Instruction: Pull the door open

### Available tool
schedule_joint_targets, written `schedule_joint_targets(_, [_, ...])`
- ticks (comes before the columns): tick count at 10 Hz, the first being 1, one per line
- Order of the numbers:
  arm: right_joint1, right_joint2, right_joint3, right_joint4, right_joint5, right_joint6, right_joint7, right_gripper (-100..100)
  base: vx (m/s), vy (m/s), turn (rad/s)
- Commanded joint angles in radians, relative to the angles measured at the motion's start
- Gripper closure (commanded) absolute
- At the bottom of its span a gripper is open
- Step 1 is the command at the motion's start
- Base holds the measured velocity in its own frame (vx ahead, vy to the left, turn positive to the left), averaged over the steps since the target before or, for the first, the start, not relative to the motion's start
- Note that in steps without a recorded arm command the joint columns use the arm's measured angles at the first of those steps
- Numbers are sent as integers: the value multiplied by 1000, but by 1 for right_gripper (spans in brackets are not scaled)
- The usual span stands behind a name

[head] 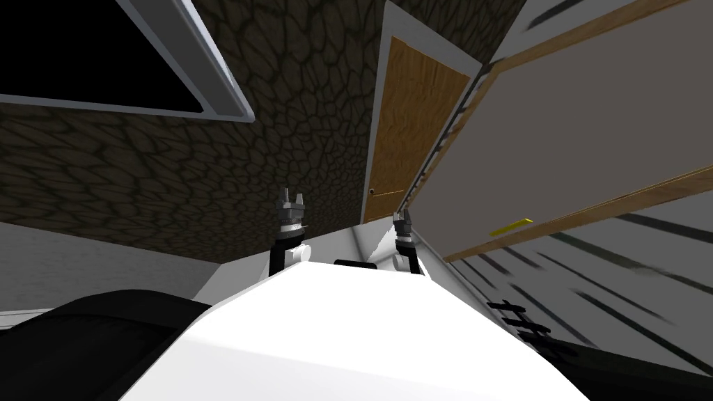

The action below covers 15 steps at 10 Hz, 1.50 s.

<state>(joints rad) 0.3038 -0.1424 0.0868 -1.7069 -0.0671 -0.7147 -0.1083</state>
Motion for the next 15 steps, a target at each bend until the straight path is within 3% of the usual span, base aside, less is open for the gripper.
schedule_joint_targets(1, [-19,-5,4,50,0,-11,-5,-100,91,-32,100])
schedule_joint_targets(3, [-40,-15,7,114,-1,-21,-13,-100,92,-44,96])
schedule_joint_targets(4, [-40,-15,7,118,-1,-21,-13,-100,65,-28,35])
schedule_joint_targets(15, [-155,-68,23,456,-6,-73,-60,-100,87,-43,99])
